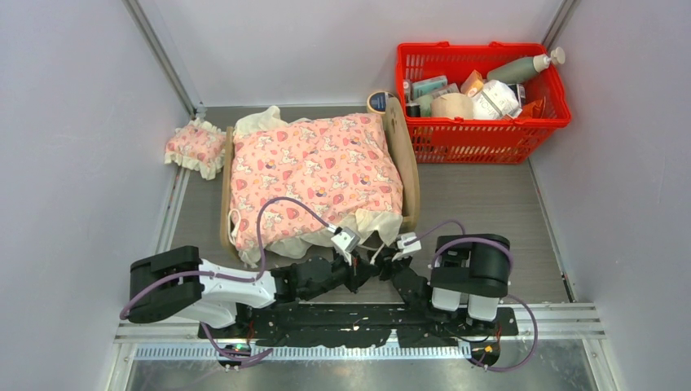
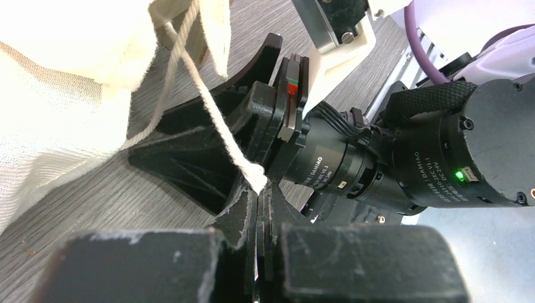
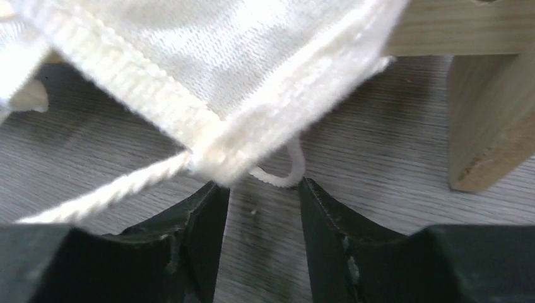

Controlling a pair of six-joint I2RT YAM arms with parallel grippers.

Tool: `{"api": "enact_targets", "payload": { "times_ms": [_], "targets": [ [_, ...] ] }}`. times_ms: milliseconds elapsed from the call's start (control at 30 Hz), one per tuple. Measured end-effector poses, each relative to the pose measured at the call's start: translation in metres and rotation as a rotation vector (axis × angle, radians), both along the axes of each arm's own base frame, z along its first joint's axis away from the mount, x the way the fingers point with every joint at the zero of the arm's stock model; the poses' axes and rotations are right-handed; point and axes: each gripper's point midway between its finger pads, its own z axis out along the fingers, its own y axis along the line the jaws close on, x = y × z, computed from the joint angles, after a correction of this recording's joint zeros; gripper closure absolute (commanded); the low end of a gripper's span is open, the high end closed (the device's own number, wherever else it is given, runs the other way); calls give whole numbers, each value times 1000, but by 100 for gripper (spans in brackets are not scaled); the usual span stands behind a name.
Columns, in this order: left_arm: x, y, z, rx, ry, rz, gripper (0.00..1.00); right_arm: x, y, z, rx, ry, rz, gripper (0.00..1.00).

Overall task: Set up the pet bed
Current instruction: Cross the ropes on the bed frame.

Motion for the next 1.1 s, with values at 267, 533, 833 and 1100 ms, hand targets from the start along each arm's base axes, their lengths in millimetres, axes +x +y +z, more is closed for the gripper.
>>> {"api": "enact_targets", "payload": {
  "times_ms": [267,533,833,1100],
  "targets": [
    [1,2,-4,20,-4,7,100,0,-6,25,79,-39,-3,95],
    [8,7,-9,69,-24,39,100,-10,-16,80,309,64,-31,95],
    [13,0,-11,98,-38,47,100,-39,-69,74,186,261,-55,95],
    [11,-1,-50,205,-8,32,100,-56,-88,85,147,335,-27,94]
  ]
}}
